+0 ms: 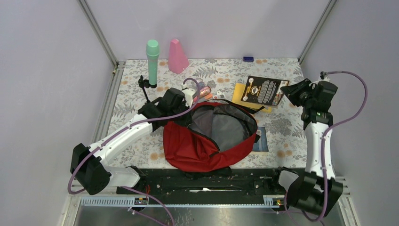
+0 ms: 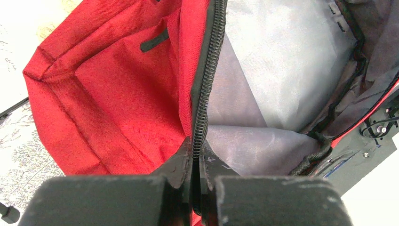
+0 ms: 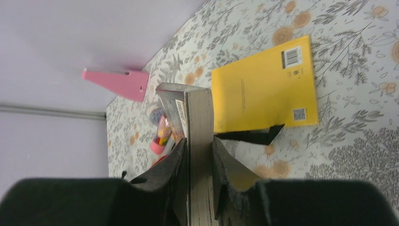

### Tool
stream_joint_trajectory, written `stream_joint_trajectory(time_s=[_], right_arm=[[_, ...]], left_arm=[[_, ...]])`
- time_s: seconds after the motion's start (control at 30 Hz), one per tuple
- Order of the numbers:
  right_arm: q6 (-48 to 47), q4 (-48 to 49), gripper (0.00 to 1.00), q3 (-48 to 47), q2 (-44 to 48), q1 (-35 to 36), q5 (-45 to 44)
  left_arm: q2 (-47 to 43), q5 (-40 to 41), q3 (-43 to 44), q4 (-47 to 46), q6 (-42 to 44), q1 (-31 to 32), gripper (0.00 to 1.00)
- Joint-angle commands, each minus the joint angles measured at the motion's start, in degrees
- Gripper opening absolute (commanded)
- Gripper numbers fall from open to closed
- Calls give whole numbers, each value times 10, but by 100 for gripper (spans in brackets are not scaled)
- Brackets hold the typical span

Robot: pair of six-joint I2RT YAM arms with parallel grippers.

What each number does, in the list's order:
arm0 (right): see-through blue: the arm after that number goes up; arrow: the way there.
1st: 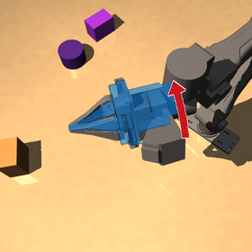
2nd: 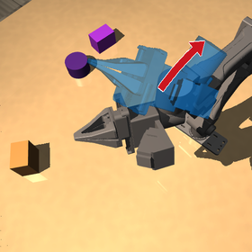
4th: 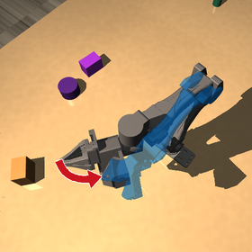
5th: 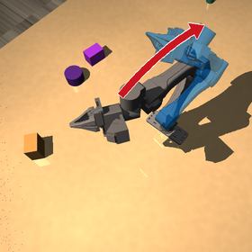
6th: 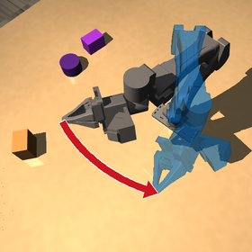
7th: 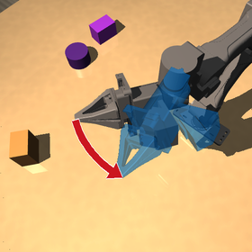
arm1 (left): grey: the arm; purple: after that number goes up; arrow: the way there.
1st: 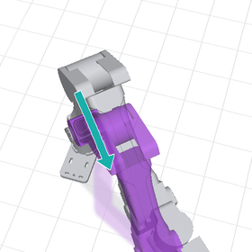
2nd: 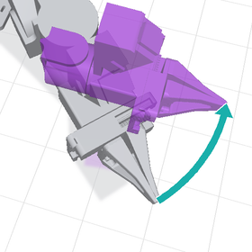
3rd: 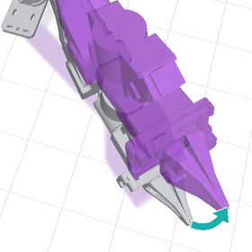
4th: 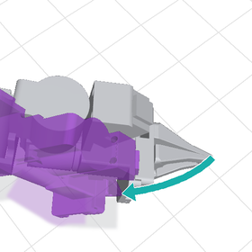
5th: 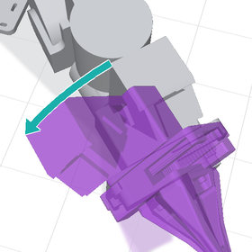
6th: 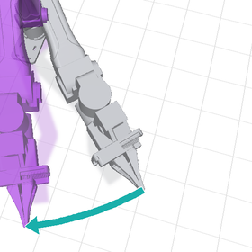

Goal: Pack the student bag
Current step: Pick up the book from the center of the board, then place the book in the student bag.

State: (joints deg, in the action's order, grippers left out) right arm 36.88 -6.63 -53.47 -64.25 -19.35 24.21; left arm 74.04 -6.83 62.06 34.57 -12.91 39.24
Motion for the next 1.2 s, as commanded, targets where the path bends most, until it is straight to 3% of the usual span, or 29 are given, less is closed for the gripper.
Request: stream_joint_trajectory(time_s=[0.0, 0.1, 0.27, 0.57, 1.17], right_arm=[[-25, -75, 0, -2, 62, 15, 67], [-51, -133, 0, 12, 97, 52, 57], [-34, -140, 0, 70, 142, 143, 22], [-42, -195, 0, 104, 147, 190, 20], [133, -4, 0, 164, 92, 302, 24]], left_arm=[[-34, 18, 17, -2, 7, -7, 0], [-33, 5, 24, -2, -4, -7, 0], [-28, -14, 61, 3, -14, -7, 0], [-24, 18, 71, 1, 0, -7, 0], [-45, -22, 31, -35, 3, -8, 0]])
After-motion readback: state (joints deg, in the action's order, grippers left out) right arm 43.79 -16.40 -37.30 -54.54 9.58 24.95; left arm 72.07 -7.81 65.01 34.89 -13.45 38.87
